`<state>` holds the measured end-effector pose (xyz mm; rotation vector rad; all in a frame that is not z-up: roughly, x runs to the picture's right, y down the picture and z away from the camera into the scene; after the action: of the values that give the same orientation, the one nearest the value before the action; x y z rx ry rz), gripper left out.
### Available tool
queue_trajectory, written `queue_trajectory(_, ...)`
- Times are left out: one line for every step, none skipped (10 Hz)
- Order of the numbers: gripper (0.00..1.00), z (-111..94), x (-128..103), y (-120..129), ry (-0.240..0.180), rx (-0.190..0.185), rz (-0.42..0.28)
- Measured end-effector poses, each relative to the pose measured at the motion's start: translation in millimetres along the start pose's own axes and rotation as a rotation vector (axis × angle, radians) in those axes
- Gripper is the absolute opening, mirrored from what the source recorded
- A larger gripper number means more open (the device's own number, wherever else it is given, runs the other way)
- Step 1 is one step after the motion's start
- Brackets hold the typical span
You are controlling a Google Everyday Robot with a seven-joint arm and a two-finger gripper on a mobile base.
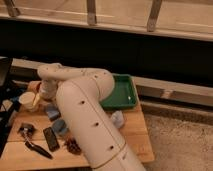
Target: Place sponge in paper cup
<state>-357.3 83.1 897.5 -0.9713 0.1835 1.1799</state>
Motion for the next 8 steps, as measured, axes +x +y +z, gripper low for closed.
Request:
queue_trajectory(0.80, -9.4, -1.5, 0.4, -0.012, 0.027, -0.006)
queue_trajectory(0.80, -23.3, -1.3, -1.6, -0.023, 0.059, -0.008)
queue_trajectory(0.80, -33.6, -1.2, -3.8, -0.034, 0.085, -0.013)
queue_trajectory(0.80, -40.0, -1.7, -3.4, -0.043, 0.099, -0.020)
queue_trajectory(0.80, -40.4, -1.8, -0.9, -0.045, 0.101, -0.027)
queue_trajectory(0.80, -38.3, -2.7, 1.3, -0.044, 0.096, -0.033)
queue_trajectory(0.80, -33.7, -3.5, 4.2, -0.041, 0.084, -0.045)
queue_trajectory(0.80, -29.0, -5.3, 8.1, -0.039, 0.068, -0.057)
